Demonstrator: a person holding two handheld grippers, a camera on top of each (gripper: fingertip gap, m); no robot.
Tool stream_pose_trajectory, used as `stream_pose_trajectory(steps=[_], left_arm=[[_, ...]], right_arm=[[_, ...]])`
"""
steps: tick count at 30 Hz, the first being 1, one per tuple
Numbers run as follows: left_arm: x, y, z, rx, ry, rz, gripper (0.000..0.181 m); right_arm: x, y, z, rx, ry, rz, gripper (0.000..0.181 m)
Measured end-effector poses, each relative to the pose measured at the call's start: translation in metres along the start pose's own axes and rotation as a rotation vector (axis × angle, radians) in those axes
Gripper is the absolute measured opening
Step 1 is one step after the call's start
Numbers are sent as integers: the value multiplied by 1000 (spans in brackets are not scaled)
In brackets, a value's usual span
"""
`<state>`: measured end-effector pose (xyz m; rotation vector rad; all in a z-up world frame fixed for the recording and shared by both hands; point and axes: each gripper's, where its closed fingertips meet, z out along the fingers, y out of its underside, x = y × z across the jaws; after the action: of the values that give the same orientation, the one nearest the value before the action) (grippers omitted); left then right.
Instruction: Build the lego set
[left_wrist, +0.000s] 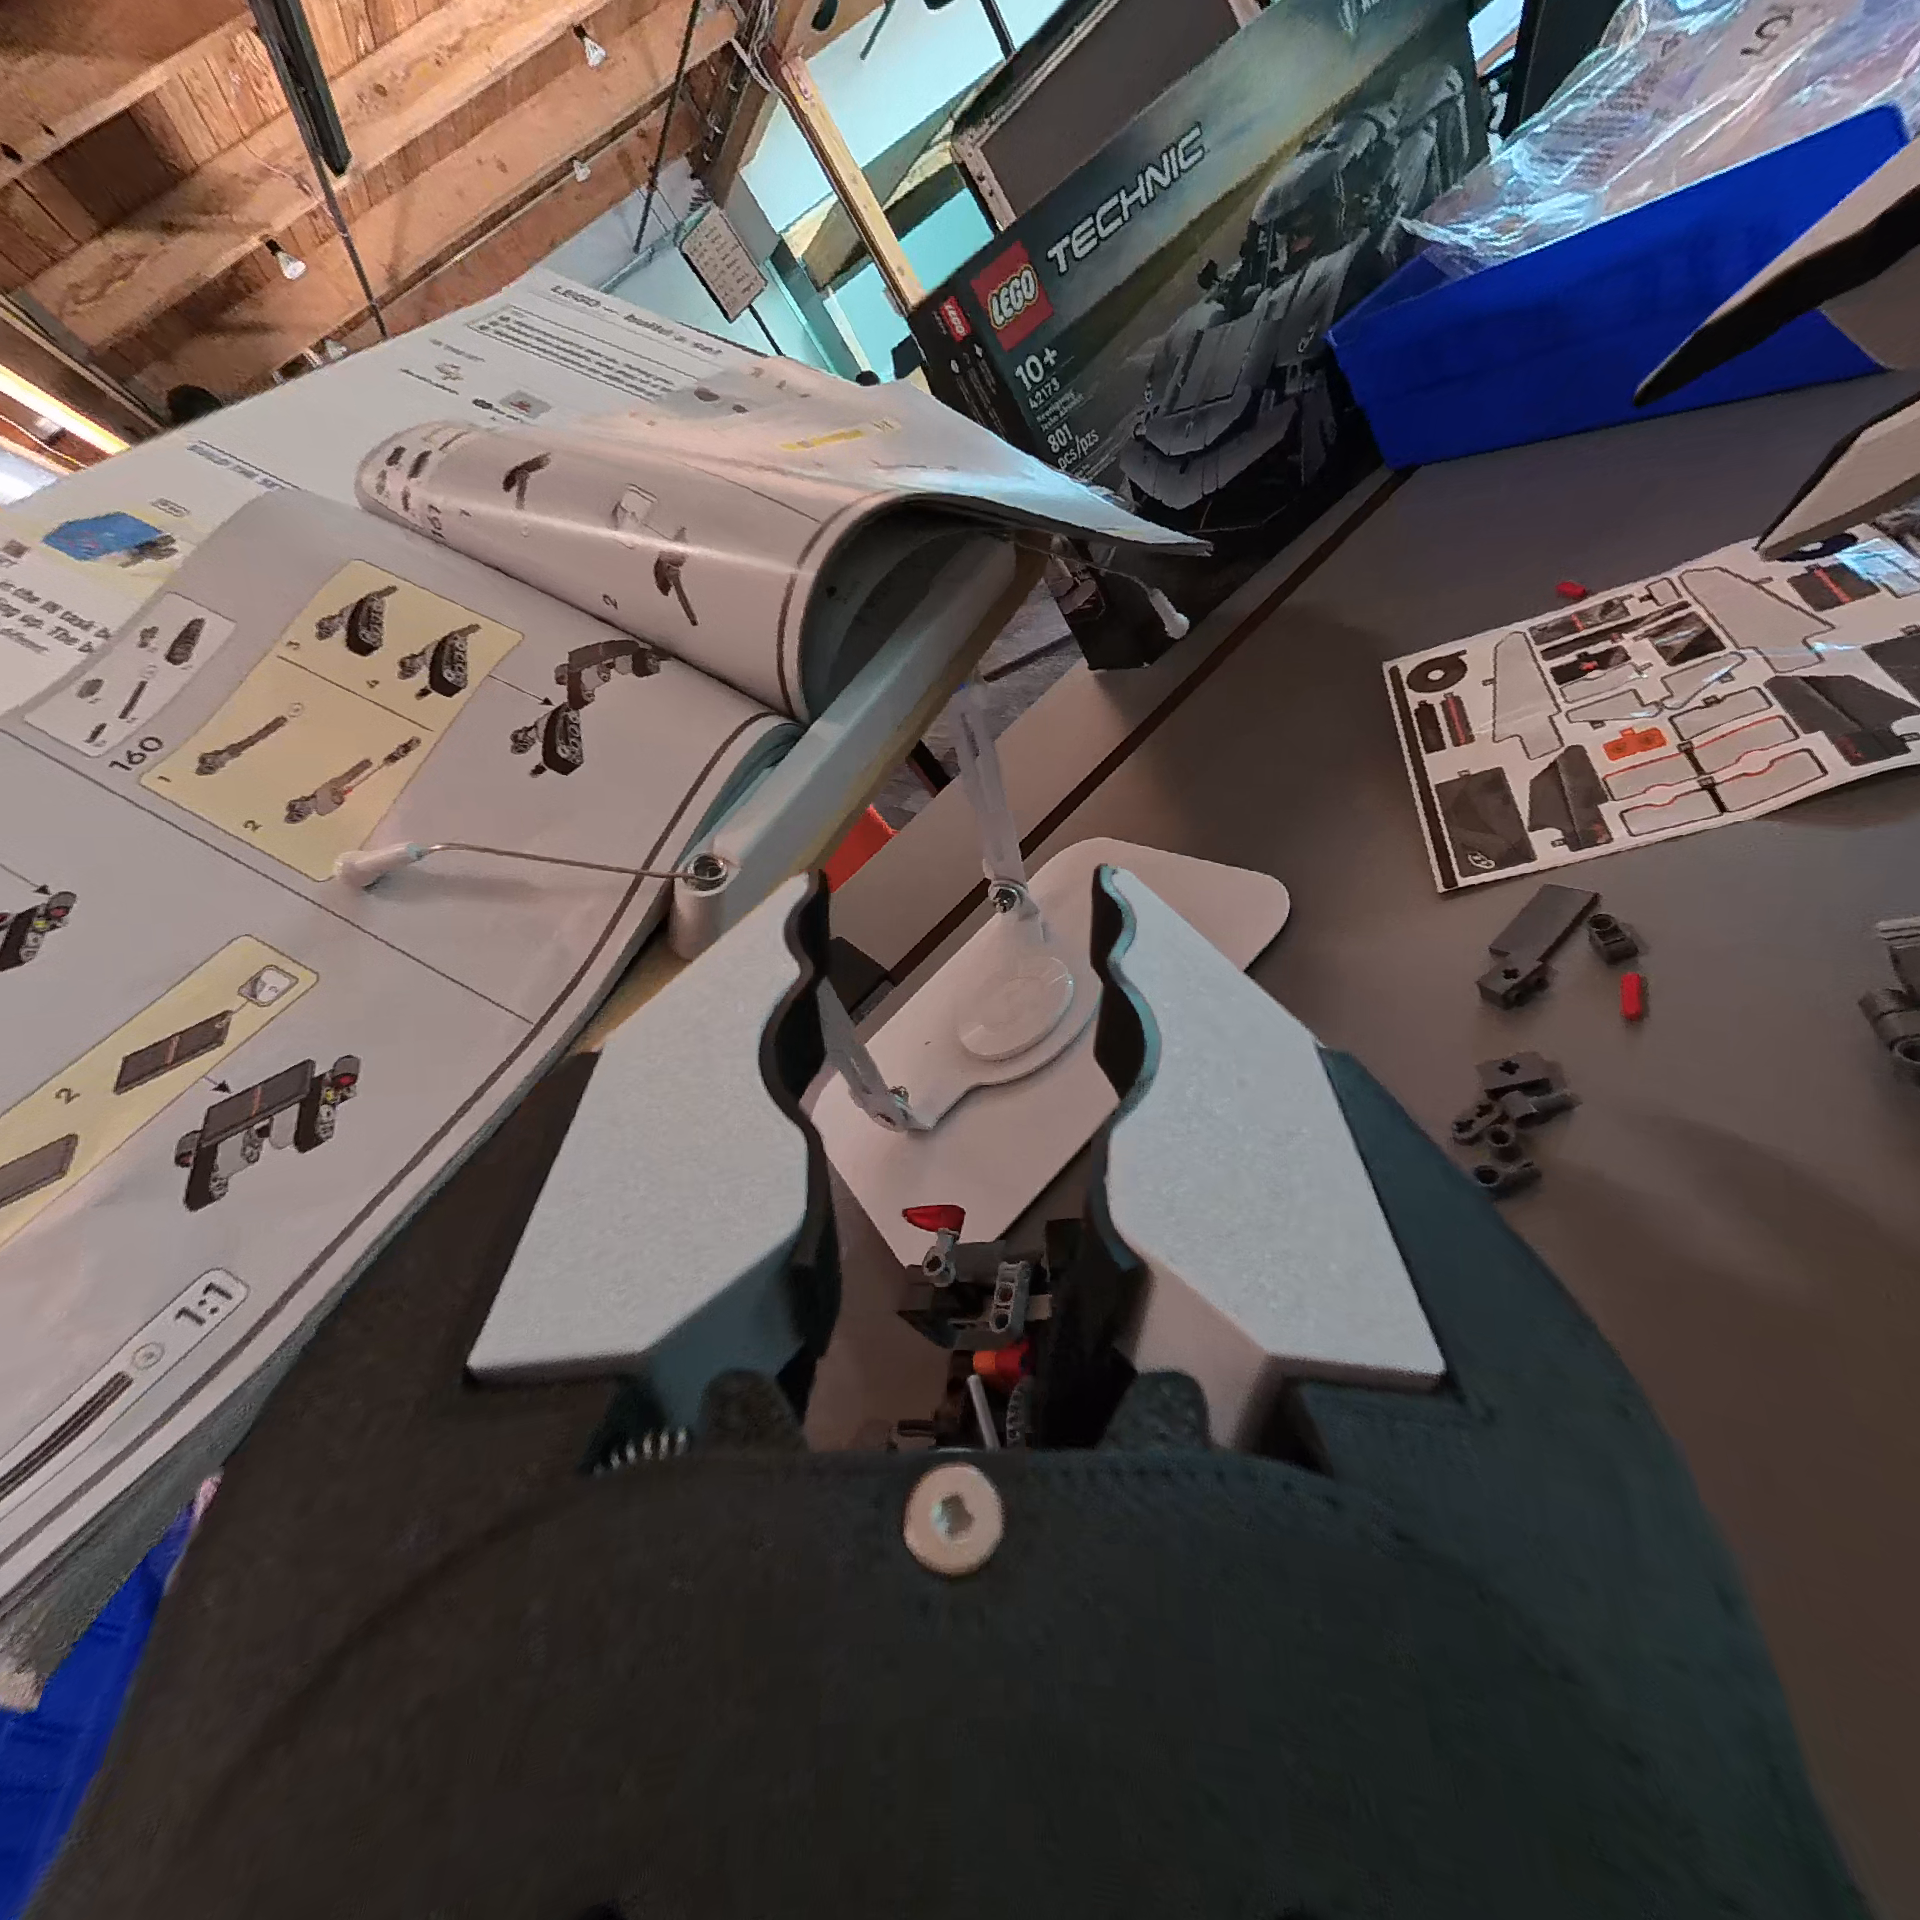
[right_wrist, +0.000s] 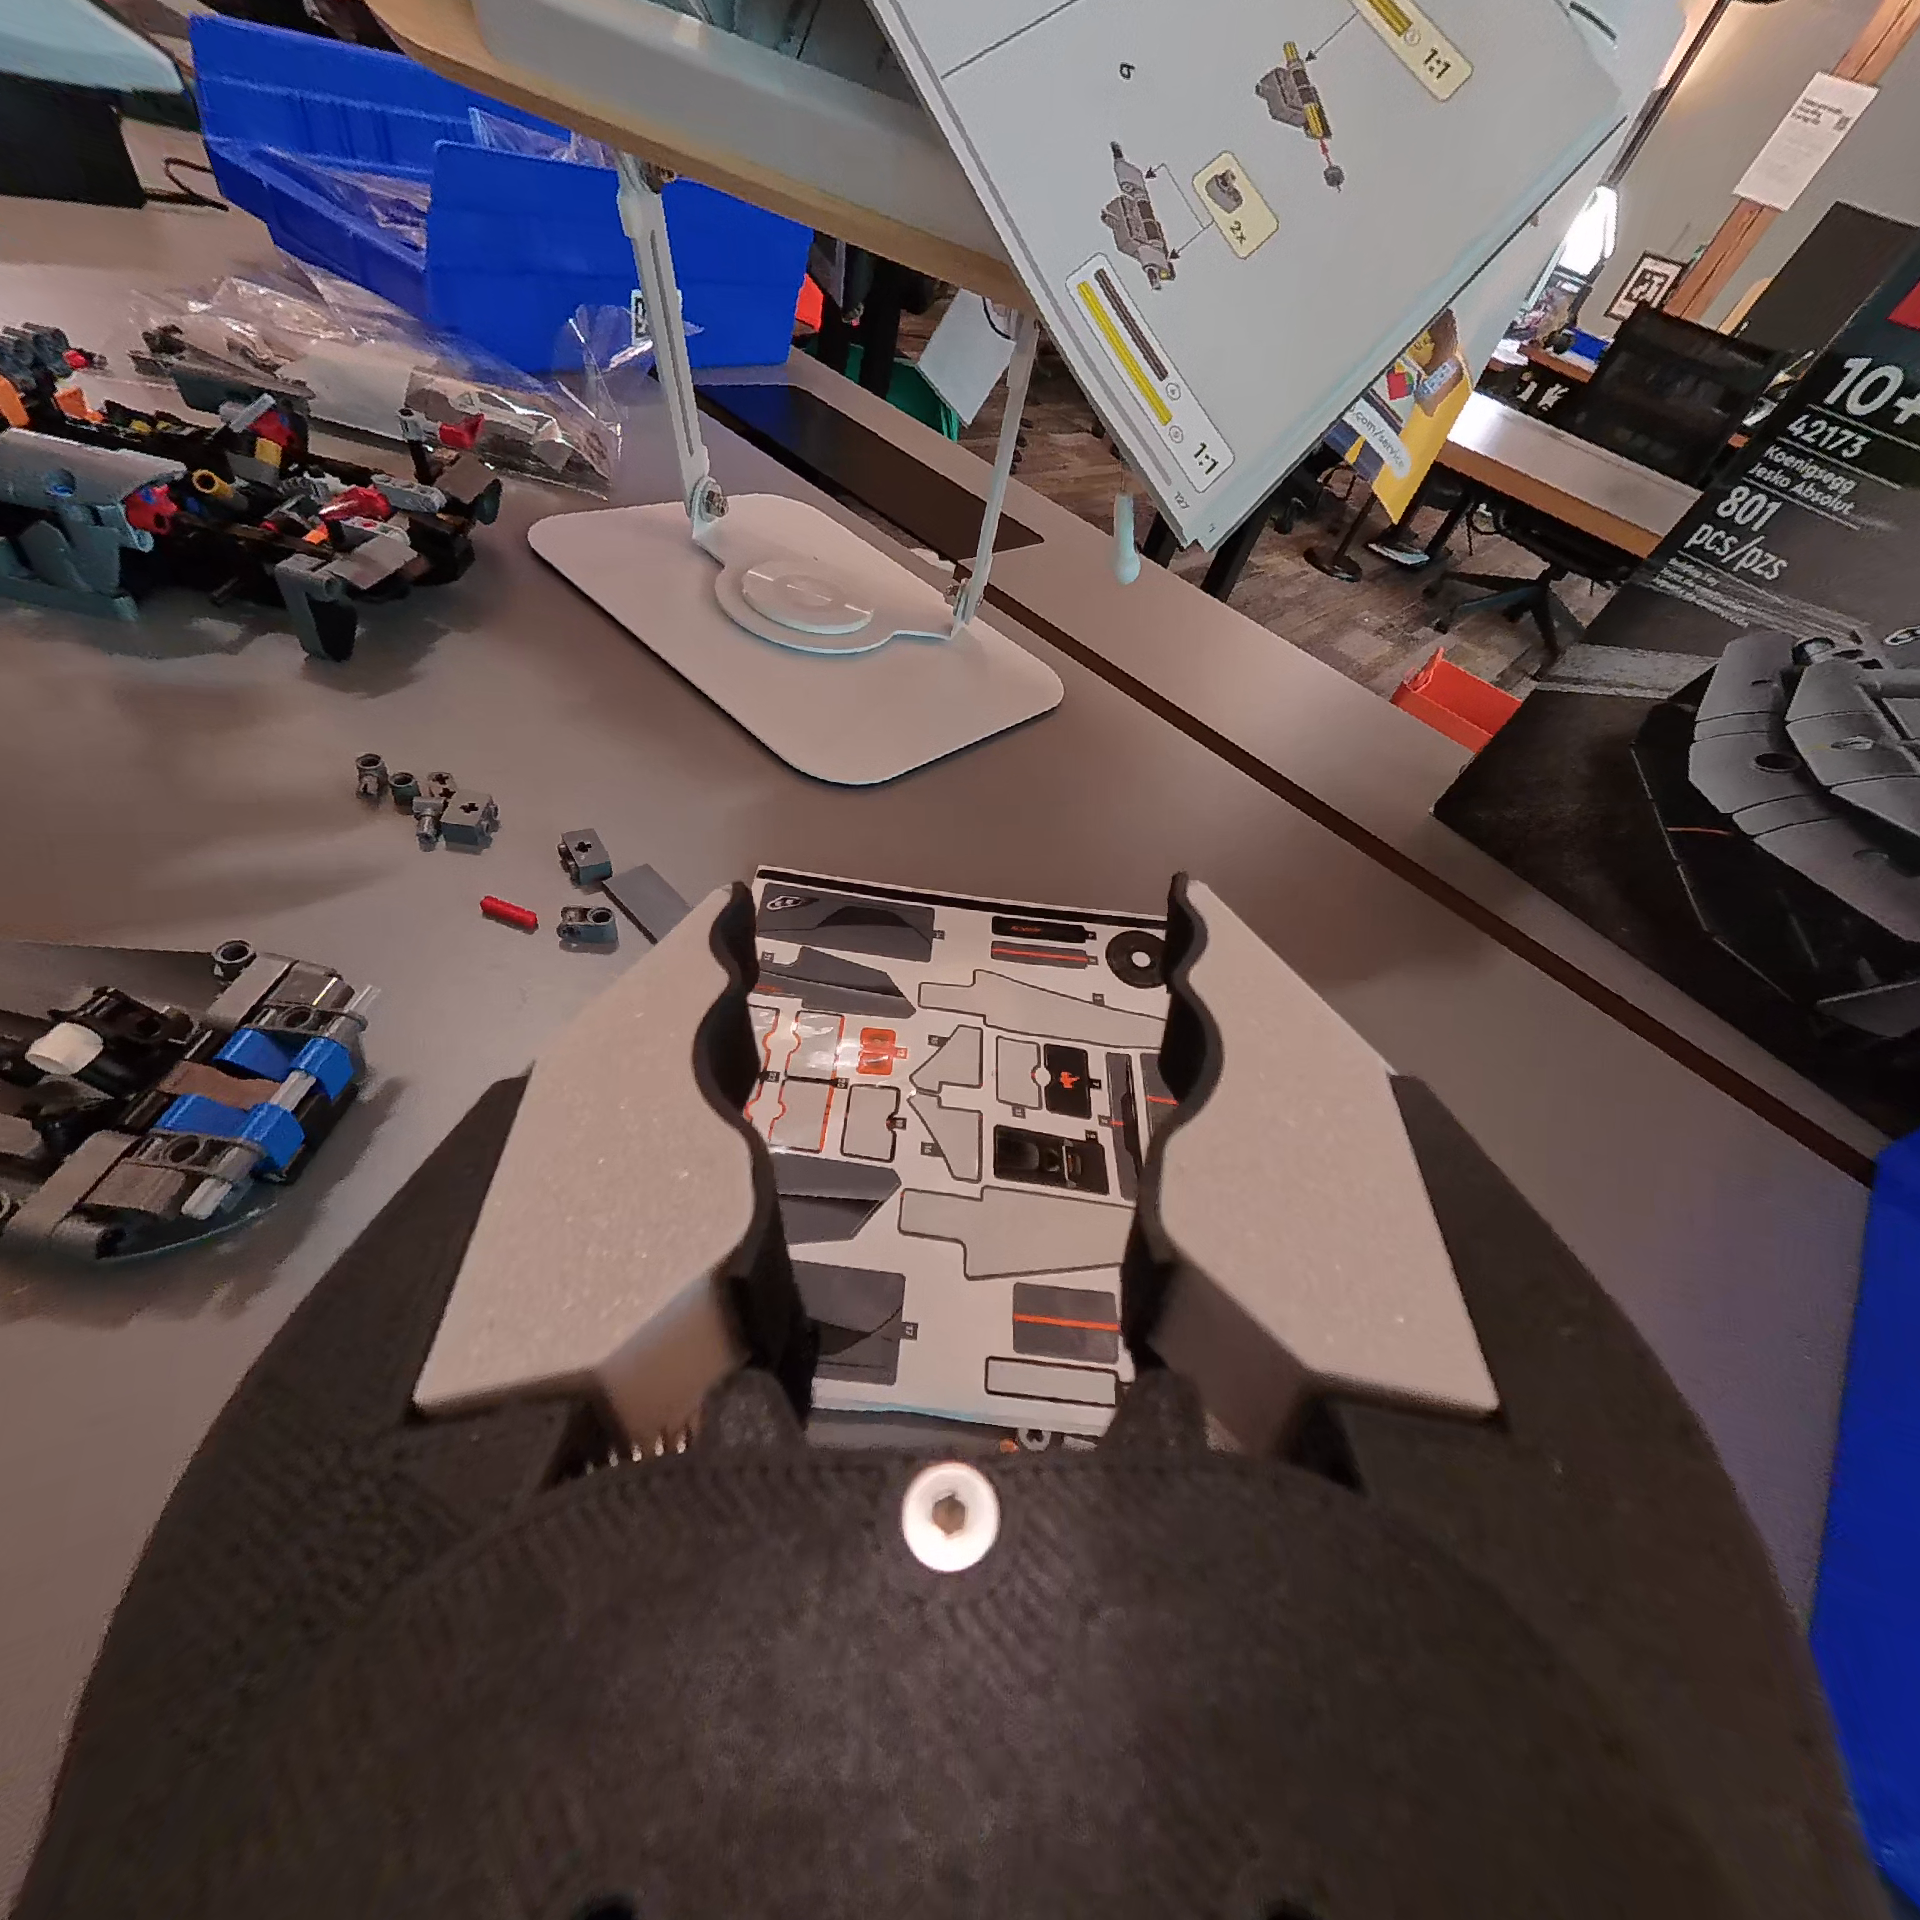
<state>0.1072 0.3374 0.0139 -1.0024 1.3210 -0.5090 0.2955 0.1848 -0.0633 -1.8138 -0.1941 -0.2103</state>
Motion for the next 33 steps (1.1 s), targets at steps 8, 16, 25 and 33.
stream_pose_trajectory(steps=[8, 16, 25, 33], left_arm=[[-27, -7, -12, 29, -85, 11, 43], [-135, -23, -78, 75, -324, 41, 40], [-249, -18, -80, 89, -369, 49, 48], [-261, 6, -33, 2, -319, 132, 49]], right_arm=[[8, 3, 0, -8, 32, 0, 76], [-6, -22, -7, 52, 53, -140, 73], [-120, -136, 48, 126, -157, -392, 71], [-156, -234, 162, 136, -216, -420, 36]])
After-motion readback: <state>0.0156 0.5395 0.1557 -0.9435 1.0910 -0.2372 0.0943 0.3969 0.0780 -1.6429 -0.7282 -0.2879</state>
